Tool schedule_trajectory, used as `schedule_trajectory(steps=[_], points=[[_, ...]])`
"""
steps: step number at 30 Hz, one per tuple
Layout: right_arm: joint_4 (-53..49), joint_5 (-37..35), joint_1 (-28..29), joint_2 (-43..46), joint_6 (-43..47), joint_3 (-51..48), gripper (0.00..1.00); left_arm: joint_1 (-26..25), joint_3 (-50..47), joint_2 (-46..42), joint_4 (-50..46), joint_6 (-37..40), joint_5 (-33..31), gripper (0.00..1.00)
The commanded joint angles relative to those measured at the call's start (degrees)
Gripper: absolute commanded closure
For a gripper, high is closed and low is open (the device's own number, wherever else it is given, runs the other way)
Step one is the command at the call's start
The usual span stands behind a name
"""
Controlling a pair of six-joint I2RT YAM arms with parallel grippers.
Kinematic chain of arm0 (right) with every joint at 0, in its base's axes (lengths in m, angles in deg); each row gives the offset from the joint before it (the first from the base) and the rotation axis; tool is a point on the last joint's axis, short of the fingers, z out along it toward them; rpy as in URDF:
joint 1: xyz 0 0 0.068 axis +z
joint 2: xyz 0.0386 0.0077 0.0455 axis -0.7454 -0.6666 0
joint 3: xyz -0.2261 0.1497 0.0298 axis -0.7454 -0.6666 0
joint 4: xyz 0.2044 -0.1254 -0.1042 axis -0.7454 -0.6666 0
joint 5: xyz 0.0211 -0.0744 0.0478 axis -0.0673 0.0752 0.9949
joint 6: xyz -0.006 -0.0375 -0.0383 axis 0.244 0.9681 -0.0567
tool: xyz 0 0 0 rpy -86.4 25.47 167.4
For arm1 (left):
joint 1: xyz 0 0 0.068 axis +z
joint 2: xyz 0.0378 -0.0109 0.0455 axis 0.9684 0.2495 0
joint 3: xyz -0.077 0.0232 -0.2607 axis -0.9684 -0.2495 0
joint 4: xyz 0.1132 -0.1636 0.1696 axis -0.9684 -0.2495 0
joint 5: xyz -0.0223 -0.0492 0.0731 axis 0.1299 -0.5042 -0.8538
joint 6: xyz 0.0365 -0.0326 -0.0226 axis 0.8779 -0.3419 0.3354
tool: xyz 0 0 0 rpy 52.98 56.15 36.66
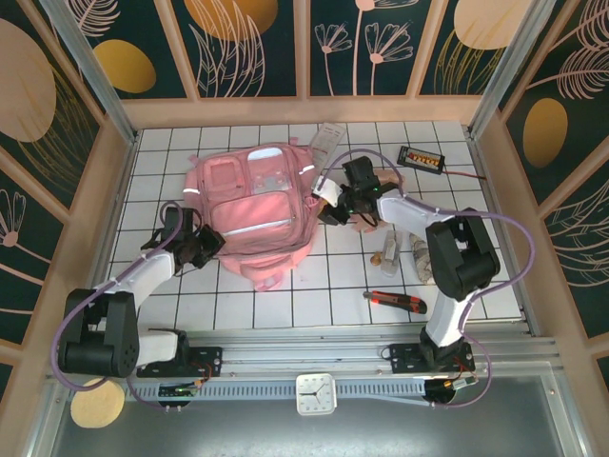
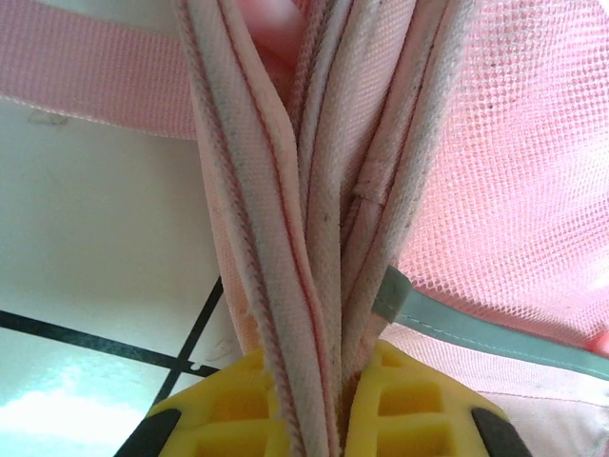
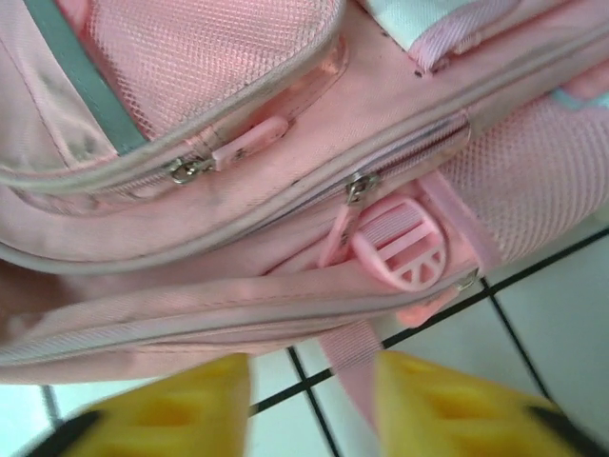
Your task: Pack books, pencil case, and school supplies into a backpack
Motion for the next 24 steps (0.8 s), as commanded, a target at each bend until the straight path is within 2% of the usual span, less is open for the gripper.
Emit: schedule_trajectory(steps=[1, 8, 20, 24], points=[[2.9, 4.0, 0.0, -4.4, 2.2, 3.8, 0.32, 0.6, 1.7, 0.5, -5.2, 6.2, -2.0, 1.0], [6.6, 2.8, 3.1, -9.1, 1.6, 6.5, 0.33, 0.7, 1.4, 1.1, -6.4, 7.8, -2.0, 1.0], [3.6, 1.6, 3.1, -14.2, 3.0, 8.8, 0.49, 0.8, 1.3, 1.0, -7.4, 8.4, -2.6, 1.0], [1.6, 0.1, 2.5, -14.3, 5.3, 7.2, 0.61, 1.2, 1.6, 0.8, -8.3, 9.3, -3.3, 1.0]])
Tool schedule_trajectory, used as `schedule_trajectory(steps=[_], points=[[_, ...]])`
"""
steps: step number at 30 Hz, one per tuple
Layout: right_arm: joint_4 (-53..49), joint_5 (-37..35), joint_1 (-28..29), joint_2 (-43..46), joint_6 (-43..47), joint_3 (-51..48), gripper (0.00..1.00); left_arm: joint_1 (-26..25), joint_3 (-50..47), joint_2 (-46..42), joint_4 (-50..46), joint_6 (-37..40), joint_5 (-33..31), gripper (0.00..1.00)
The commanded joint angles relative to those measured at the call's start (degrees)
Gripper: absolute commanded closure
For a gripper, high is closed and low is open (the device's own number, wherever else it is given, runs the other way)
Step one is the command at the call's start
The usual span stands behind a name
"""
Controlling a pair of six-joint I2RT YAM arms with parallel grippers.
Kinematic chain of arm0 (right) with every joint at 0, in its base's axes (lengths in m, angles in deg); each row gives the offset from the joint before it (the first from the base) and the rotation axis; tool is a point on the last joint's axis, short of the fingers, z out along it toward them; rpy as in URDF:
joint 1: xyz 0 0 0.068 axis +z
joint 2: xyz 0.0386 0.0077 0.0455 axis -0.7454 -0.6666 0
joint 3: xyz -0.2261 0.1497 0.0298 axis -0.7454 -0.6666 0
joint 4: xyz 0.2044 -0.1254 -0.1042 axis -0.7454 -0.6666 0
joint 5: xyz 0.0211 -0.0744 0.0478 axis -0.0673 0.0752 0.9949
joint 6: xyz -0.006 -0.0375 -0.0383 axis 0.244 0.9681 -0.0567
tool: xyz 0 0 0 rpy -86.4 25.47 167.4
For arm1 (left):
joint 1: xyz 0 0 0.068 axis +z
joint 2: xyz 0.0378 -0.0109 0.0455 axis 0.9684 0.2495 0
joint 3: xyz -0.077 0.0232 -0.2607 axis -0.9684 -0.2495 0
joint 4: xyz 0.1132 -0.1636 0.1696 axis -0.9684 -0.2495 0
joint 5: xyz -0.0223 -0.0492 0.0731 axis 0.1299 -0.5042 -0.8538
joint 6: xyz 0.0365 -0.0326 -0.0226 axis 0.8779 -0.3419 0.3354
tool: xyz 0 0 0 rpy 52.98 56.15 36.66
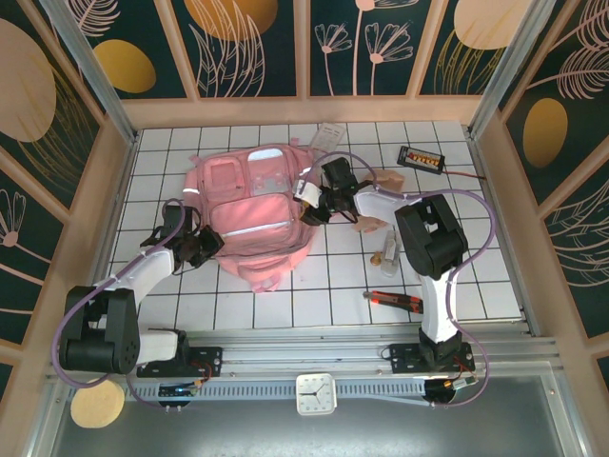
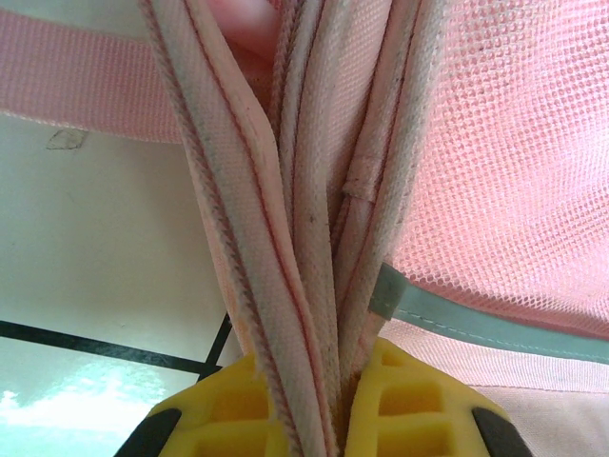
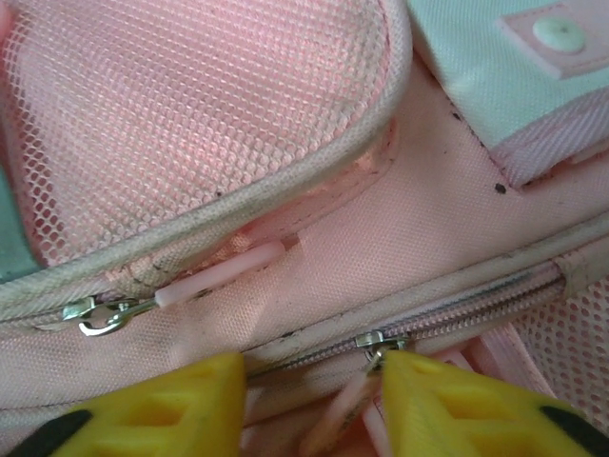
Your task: Pack books, pencil case, and school supplies into a backpack
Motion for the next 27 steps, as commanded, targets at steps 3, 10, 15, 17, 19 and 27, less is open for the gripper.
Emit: schedule_trajectory(steps=[3, 10, 15, 17, 19, 27], points=[[-2.9, -3.5, -1.3, -1.2, 3.4, -2.1, 0.62, 1.4, 0.9, -0.1, -6.8, 4.8, -3.4, 1.0], [-0.6, -7.3, -2.0, -2.1, 1.9, -2.1, 0.48, 1.9, 1.2, 0.2, -7.3, 5.6, -3.5, 1.0], [0.7, -8.6, -0.8, -4.7, 0.0, 1.8, 0.47, 1.9, 0.9, 0.2, -6.9, 5.2, -3.0, 1.0], [1.4, -8.5, -0.4, -5.3, -0.9, 2.5, 0.49, 1.9, 0.8, 0.0, -6.8, 5.0, -2.8, 1.0], [1.7, -8.3, -0.1, -5.9, -1.6, 3.3, 0.53, 1.9, 0.5, -0.2, -6.8, 4.9, -2.7, 1.0], [2.4, -9.8, 1.3, -4.6, -0.7, 2.1, 0.92, 1.9, -0.6, -0.9, -6.9, 4.8, -2.7, 1.0]])
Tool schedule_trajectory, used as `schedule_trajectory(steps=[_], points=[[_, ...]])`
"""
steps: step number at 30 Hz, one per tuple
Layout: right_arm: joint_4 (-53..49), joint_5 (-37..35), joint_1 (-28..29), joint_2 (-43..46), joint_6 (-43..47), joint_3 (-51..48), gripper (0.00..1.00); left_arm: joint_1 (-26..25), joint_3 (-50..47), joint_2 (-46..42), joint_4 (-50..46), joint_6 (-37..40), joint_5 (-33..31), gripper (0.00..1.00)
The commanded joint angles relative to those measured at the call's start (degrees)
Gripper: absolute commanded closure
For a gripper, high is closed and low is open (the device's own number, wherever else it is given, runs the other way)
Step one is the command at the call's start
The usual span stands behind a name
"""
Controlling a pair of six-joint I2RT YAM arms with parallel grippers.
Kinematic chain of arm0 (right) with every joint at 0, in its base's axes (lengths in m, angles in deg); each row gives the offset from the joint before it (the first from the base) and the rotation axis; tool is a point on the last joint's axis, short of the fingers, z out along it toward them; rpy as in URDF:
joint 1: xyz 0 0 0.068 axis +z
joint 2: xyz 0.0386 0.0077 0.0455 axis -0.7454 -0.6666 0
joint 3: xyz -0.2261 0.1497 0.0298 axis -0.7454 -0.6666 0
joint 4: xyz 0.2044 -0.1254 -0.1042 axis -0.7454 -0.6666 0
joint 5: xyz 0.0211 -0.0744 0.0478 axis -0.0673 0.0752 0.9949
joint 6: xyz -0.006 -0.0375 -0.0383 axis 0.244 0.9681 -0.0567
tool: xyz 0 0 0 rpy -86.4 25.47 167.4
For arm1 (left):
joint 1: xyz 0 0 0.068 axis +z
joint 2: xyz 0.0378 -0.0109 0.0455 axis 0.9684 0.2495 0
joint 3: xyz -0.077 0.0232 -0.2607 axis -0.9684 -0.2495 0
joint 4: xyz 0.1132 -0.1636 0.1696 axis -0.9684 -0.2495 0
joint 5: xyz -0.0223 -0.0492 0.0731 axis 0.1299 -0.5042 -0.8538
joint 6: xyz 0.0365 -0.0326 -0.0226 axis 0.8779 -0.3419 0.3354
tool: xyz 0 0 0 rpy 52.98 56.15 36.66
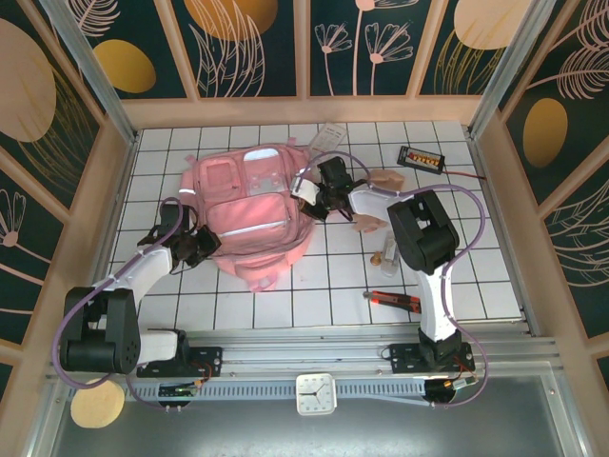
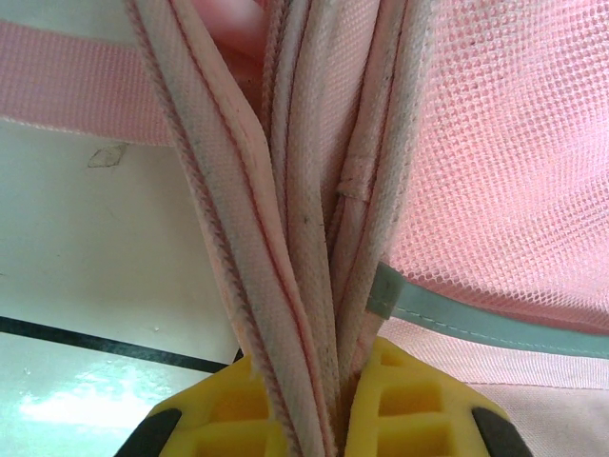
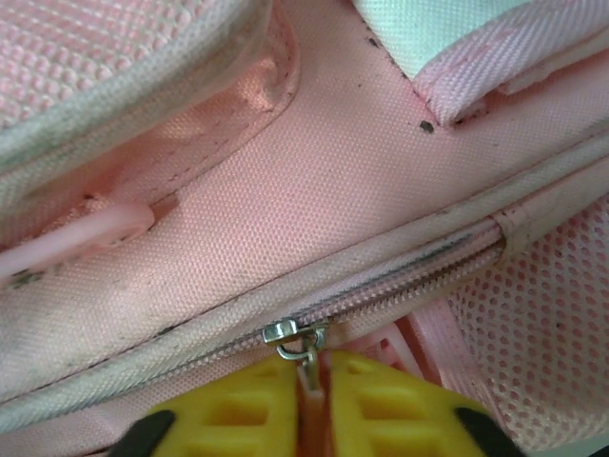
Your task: Pack books, pencil case, and school supplies into a backpack
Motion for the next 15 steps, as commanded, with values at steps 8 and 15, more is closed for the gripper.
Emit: schedule_trajectory(steps=[8, 15], points=[[0.2, -2.4, 1.3, 7.5, 4.5, -9.2, 1.0, 0.5, -1.0, -0.4, -3.5, 0.9, -2.1, 1.0], [-4.3, -2.4, 2.7, 13.1, 7.2, -13.8, 1.0, 0.5, -2.9, -1.6, 0.9, -3.9, -0.4, 1.0]])
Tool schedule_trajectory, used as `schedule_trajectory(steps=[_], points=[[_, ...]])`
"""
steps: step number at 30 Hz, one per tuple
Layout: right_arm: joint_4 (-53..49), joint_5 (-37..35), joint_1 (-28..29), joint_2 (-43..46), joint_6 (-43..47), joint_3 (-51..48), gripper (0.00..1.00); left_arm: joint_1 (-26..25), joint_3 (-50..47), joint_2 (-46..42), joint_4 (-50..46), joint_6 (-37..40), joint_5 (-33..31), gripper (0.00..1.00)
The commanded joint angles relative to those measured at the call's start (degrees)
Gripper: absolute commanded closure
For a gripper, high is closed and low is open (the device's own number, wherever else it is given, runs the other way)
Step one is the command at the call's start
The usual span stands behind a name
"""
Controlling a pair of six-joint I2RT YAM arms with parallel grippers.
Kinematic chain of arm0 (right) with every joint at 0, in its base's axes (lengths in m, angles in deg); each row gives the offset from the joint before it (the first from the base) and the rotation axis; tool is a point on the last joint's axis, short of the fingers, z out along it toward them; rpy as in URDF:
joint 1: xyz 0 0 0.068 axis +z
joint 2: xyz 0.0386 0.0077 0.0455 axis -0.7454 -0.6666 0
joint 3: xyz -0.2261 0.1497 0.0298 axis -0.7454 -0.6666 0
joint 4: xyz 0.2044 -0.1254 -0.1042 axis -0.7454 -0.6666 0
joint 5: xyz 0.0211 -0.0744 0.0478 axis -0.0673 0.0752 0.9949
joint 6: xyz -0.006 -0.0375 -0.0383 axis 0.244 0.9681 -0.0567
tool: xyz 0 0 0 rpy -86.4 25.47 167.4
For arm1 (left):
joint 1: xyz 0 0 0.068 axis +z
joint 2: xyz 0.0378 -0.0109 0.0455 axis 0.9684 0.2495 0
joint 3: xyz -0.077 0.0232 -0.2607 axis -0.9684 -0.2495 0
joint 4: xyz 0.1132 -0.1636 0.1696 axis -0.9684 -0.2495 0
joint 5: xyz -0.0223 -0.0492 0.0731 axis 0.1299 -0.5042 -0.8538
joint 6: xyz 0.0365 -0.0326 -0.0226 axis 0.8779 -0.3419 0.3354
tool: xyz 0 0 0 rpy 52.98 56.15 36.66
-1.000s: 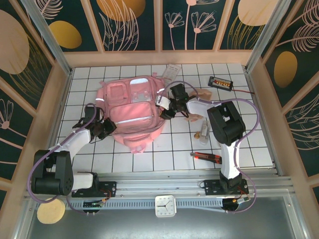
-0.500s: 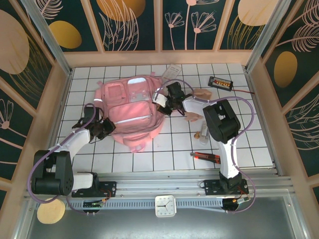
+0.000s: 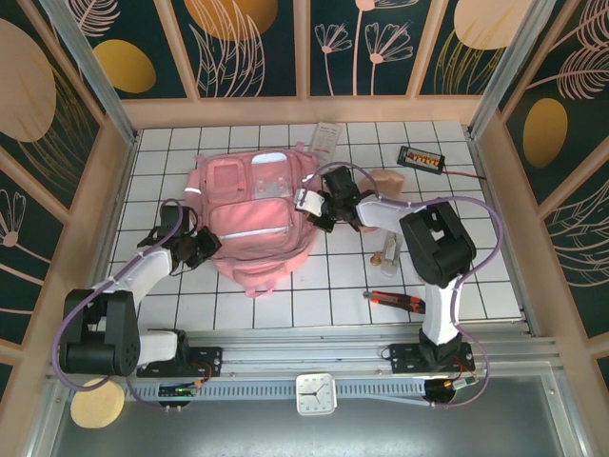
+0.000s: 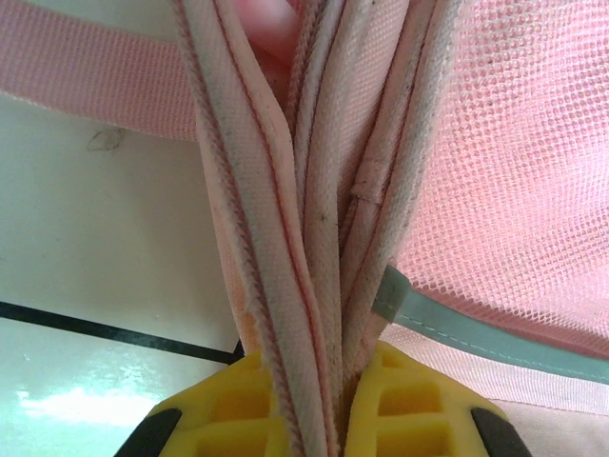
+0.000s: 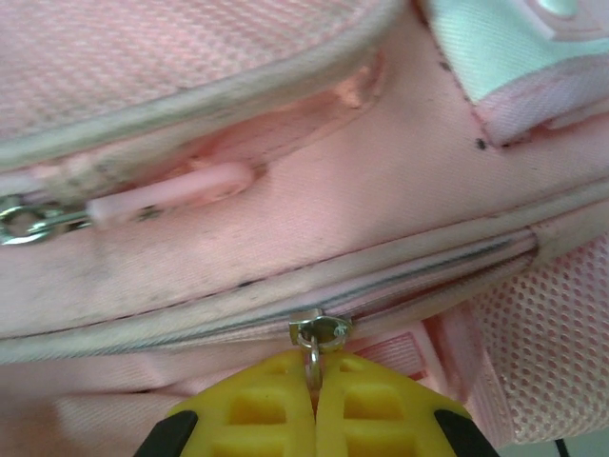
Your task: Pack books, pencil case, and school supplies into a backpack
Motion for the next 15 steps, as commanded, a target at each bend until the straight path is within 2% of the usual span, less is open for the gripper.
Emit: schedule_trajectory(steps=[1, 4, 7, 15], points=[[-5.8, -1.0, 1.7, 3.7, 3.3, -3.2, 1.0, 0.5, -2.6, -0.8, 2.0, -4.5, -0.4, 1.0], [-6.9, -3.5, 4.5, 4.5, 5.2, -5.4, 1.0, 0.5, -4.3, -1.2, 5.3, -8.1, 1.0, 1.0], [-8.8, -5.0, 7.0, 5.3, 5.4, -6.2, 1.0, 0.5, -5.3, -3.0, 6.8, -10.7, -0.3, 1.0], [-19.6, 3.2, 10.8, 8.5, 0.0, -3.5, 1.0, 0.5, -6.7, -5.0, 9.7, -14.4, -0.8, 1.0]])
